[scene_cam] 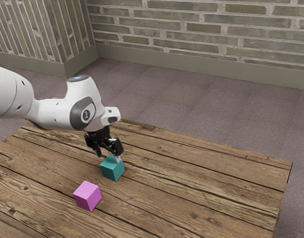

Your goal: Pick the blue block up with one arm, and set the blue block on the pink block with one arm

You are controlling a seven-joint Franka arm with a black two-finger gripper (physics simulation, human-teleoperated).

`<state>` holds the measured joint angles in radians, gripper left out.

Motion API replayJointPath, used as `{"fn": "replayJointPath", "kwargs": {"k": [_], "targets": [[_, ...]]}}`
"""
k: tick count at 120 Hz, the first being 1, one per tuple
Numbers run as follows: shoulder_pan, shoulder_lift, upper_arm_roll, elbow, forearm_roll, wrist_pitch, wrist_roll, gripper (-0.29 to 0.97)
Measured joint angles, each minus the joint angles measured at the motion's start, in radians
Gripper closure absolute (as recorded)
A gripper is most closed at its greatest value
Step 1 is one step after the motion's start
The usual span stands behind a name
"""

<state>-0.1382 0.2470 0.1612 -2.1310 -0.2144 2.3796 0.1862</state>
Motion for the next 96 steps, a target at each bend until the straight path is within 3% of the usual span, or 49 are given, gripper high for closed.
{"fn": "replayJointPath", "kwargs": {"k": [54, 78, 96], "targets": [[0.000, 0.066, -0.013, -0.002, -0.024, 0.040, 0.015, 0.00], [0.000, 0.064, -0.012, 0.000, -0.037, 0.043, 0.014, 0.37], [0.000, -0.028, -0.012, -0.005, -0.009, 0.024, -0.001, 0.36]]}}
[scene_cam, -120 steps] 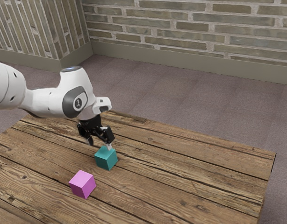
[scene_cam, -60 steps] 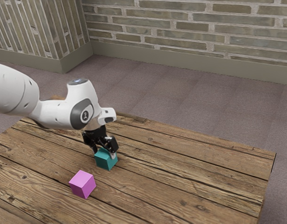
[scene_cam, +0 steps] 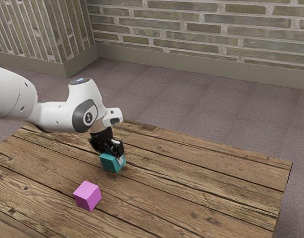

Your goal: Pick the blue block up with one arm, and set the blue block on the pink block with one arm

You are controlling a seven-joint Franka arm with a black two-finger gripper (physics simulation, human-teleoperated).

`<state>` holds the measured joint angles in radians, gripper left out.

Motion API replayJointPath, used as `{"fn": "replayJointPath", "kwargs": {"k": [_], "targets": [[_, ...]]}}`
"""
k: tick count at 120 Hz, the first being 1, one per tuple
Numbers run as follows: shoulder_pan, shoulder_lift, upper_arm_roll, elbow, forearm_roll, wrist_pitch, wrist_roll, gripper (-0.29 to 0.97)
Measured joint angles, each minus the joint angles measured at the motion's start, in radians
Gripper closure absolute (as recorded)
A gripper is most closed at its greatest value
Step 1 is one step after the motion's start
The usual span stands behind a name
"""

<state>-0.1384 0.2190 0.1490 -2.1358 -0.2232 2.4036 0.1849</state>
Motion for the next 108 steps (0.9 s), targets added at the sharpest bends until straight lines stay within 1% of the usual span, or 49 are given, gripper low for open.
{"fn": "replayJointPath", "kwargs": {"k": [6, 13, 22, 31, 36, 44, 52, 63, 74, 98, 108], "targets": [[0.000, -0.047, 0.000, -0.015, 0.006, -0.017, -0.003, 0.35], [-0.007, -0.131, 0.000, -0.071, 0.010, -0.034, -0.006, 0.34], [-0.019, -0.288, 0.001, -0.190, 0.012, -0.059, -0.009, 0.33], [-0.017, -0.442, 0.000, -0.265, 0.049, -0.119, -0.025, 0.33], [-0.015, -0.487, -0.001, -0.297, 0.069, -0.151, -0.037, 0.33], [-0.014, -0.489, 0.000, -0.322, 0.090, -0.187, -0.054, 0.32], [-0.014, -0.449, 0.000, -0.336, 0.101, -0.202, -0.068, 0.32], [-0.013, -0.396, 0.004, -0.341, 0.110, -0.189, -0.084, 0.33], [-0.013, -0.379, 0.004, -0.343, 0.115, -0.169, -0.097, 0.33], [-0.012, -0.443, 0.005, -0.394, 0.119, -0.158, -0.122, 0.33], [-0.012, -0.450, 0.005, -0.401, 0.120, -0.162, -0.130, 0.33]]}}
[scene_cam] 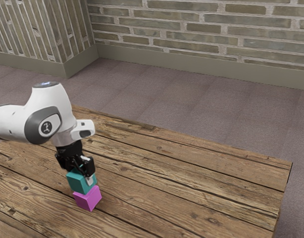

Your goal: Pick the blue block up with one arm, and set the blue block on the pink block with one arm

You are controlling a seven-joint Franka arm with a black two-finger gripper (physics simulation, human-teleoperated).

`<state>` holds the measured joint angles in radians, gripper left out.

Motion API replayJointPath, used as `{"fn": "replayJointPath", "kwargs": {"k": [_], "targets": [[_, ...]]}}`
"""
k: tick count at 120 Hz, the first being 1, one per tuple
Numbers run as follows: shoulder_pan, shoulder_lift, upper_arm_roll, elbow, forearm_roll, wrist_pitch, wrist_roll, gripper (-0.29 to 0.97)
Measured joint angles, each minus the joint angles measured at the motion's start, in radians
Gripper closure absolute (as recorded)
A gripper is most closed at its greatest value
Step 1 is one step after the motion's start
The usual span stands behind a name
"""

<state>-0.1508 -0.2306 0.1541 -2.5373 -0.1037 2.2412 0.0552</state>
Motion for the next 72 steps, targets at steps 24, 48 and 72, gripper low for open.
{"fn": "replayJointPath", "kwargs": {"k": [24, 48, 72], "targets": [[0.005, 0.031, 0.002, -0.001, 0.001, -0.003, -0.014, 0.33], [0.008, 0.039, 0.017, 0.012, 0.038, 0.016, -0.016, 0.33], [0.001, 0.049, 0.013, 0.012, 0.051, 0.045, -0.018, 0.33]]}}
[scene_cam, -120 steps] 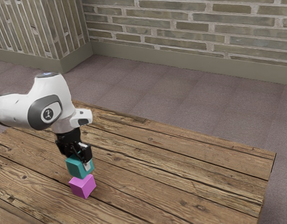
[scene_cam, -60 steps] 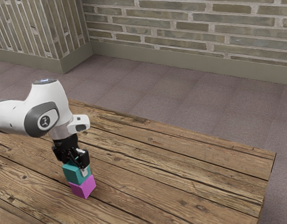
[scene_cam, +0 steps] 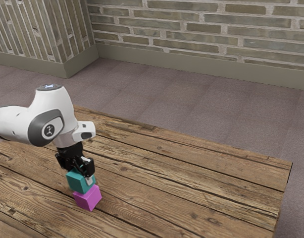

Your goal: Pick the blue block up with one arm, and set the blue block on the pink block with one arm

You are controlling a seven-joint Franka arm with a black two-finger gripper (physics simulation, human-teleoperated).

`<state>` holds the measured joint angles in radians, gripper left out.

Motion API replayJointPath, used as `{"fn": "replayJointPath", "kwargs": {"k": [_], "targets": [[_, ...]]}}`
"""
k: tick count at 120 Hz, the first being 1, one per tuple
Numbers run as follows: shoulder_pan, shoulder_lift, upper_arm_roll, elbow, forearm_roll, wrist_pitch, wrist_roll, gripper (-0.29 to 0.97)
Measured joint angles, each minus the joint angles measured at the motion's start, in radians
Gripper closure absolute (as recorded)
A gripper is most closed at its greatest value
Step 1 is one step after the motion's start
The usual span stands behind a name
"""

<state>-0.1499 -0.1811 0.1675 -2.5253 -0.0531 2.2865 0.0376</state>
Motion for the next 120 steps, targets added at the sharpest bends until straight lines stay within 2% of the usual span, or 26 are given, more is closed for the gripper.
{"fn": "replayJointPath", "kwargs": {"k": [24, 48, 66, 73, 78, 87, 94, 103, 120], "targets": [[-0.001, 0.001, -0.003, -0.001, -0.006, 0.009, 0.007, 0.15], [-0.002, -0.012, -0.004, -0.002, -0.008, 0.009, 0.013, 0.06], [-0.003, -0.128, -0.072, 0.040, -0.009, -0.041, 0.015, 0.03], [-0.003, -0.156, -0.104, 0.122, -0.009, -0.082, 0.015, 0.02], [-0.003, -0.138, -0.116, 0.256, -0.009, -0.135, 0.016, 0.02], [0.001, 0.001, -0.115, 0.606, 0.007, -0.279, 0.018, 0.01], [0.018, 0.085, -0.111, 0.777, 0.022, -0.370, 0.025, 0.01], [0.043, 0.116, -0.109, 0.848, 0.036, -0.452, 0.033, 0.01], [0.053, 0.116, -0.104, 0.868, 0.056, -0.545, 0.045, 0.00]]}}
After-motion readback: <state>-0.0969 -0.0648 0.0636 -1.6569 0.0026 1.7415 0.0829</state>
